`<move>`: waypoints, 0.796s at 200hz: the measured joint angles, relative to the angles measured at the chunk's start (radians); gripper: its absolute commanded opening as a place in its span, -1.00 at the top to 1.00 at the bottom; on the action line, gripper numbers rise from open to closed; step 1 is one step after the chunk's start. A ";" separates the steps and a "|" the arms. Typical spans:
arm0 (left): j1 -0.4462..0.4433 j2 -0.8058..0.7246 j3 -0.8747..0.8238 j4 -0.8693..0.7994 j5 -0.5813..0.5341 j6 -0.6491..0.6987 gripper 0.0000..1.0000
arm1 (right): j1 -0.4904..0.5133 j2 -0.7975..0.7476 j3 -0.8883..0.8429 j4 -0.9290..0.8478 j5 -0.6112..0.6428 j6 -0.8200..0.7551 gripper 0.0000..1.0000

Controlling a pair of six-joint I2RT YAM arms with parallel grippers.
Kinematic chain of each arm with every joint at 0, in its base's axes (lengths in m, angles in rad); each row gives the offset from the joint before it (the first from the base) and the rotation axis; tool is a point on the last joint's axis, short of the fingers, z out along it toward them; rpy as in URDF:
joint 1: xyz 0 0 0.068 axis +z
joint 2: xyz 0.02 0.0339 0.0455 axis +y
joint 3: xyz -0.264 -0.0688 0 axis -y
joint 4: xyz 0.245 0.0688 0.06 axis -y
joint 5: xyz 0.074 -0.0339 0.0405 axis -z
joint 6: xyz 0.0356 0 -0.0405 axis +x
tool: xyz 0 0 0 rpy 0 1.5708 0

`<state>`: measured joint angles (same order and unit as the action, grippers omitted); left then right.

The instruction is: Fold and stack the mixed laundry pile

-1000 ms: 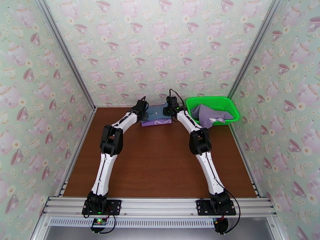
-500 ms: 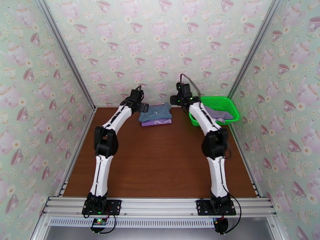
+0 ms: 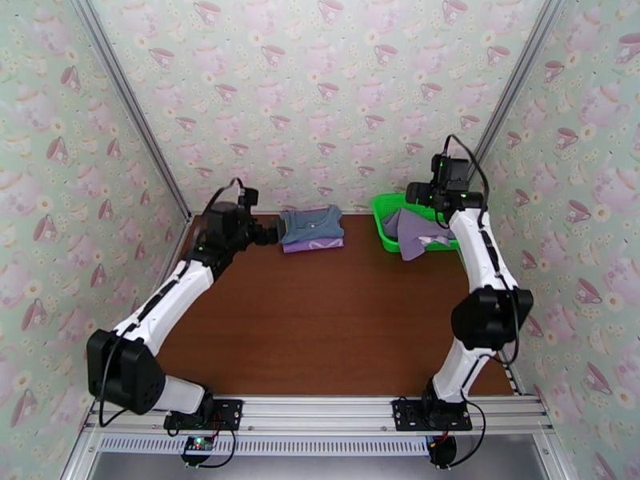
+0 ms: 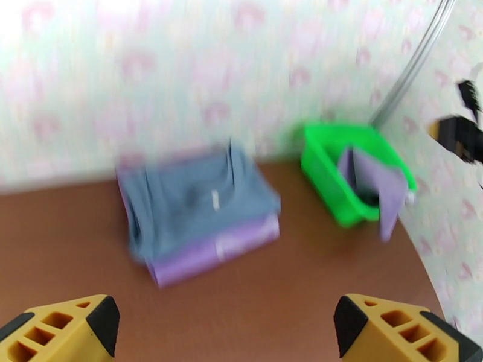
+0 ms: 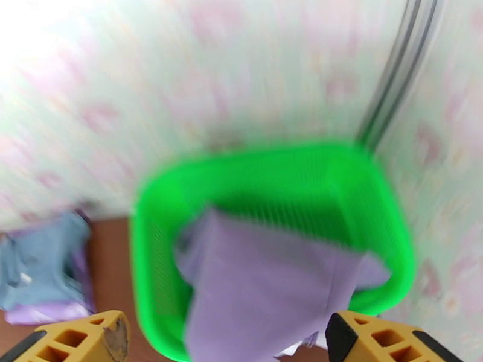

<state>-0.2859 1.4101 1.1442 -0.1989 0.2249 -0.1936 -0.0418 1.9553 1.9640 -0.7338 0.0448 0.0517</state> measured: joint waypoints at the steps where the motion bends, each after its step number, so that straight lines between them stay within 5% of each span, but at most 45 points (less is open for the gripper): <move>1: 0.000 -0.001 -0.003 -0.001 0.000 0.000 -1.00 | -0.001 0.007 0.000 -0.002 -0.001 0.001 -0.82; 69: -0.046 -0.174 -0.108 -0.037 -0.059 -0.008 -1.00 | -0.003 0.336 0.151 -0.048 -0.051 0.039 -0.97; 117: -0.048 -0.192 -0.127 -0.033 -0.128 0.002 -1.00 | -0.004 0.441 0.279 -0.051 -0.036 0.053 -0.49; 142: -0.048 -0.188 -0.127 -0.031 -0.133 0.003 -1.00 | -0.004 0.478 0.320 -0.052 -0.020 0.053 -0.52; 159: -0.048 -0.179 -0.127 -0.031 -0.133 0.003 -1.00 | -0.004 0.506 0.347 -0.057 -0.007 0.063 -0.73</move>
<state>-0.3340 1.2316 1.0168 -0.2295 0.0917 -0.1909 -0.0456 2.4615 2.3112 -0.7906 0.0376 0.1146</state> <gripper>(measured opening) 0.999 0.803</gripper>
